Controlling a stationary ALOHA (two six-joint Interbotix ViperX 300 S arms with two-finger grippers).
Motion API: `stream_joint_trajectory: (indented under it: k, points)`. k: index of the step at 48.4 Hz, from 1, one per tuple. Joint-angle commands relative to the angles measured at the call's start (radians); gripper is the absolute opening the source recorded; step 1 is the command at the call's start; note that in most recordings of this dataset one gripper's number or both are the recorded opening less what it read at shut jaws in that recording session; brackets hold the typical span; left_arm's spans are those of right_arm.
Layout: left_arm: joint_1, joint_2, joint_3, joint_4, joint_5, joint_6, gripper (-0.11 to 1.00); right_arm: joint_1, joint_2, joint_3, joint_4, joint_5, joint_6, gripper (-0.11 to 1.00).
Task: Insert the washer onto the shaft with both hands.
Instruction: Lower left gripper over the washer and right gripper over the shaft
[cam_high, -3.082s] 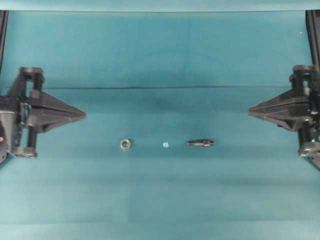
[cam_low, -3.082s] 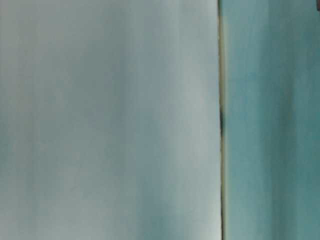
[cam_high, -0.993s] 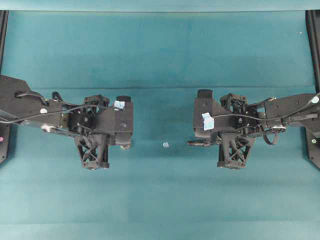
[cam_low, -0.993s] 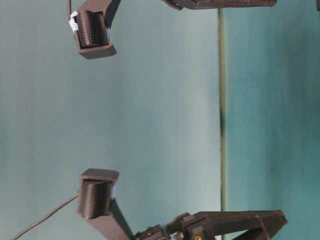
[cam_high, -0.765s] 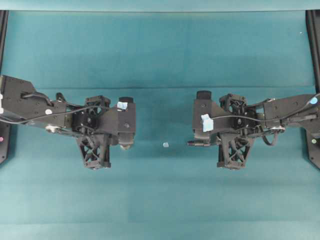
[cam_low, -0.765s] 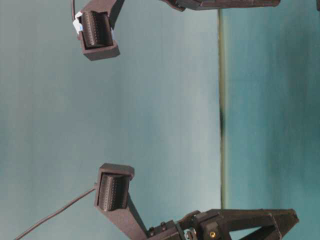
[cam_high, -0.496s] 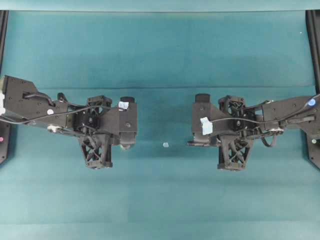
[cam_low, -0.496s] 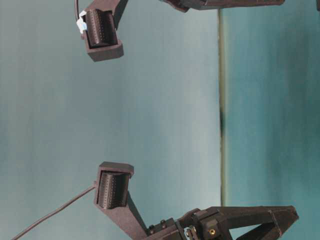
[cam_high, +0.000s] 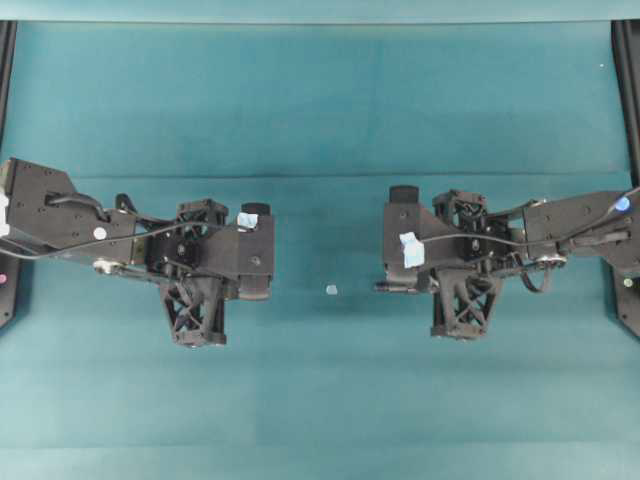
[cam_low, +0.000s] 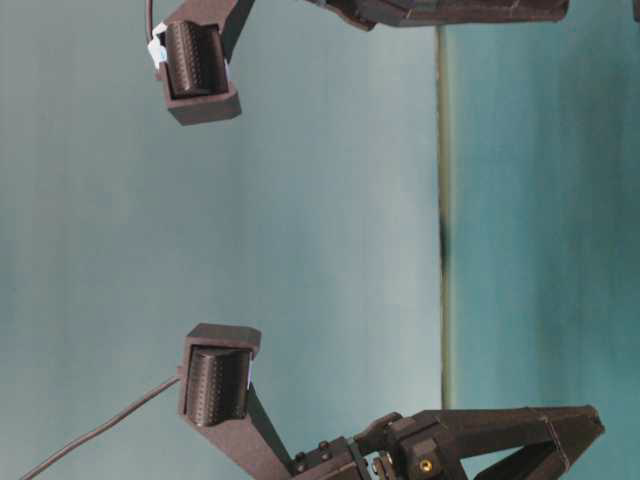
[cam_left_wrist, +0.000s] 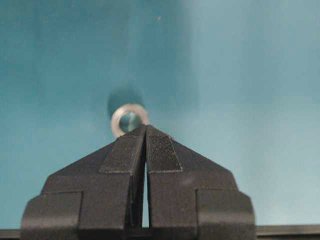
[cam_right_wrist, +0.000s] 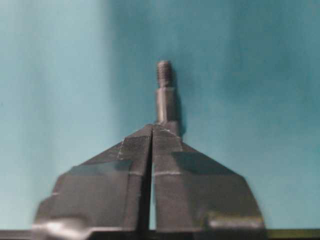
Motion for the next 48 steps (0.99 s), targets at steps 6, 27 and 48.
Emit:
stream_joint_trajectory:
  k: [6,27,48]
  points:
    - [0.009,0.014,-0.011,0.003,-0.017,-0.005,0.03,-0.002,0.018,-0.009,-0.002,-0.014,-0.002,0.16]
    - [-0.003,0.060,-0.020,0.003,-0.014,-0.003,0.94,0.008,0.054,0.000,-0.006,-0.012,-0.005,0.83]
    - [-0.003,0.091,-0.021,0.003,-0.025,0.000,0.92,0.009,0.091,0.037,-0.006,-0.069,-0.008,0.83]
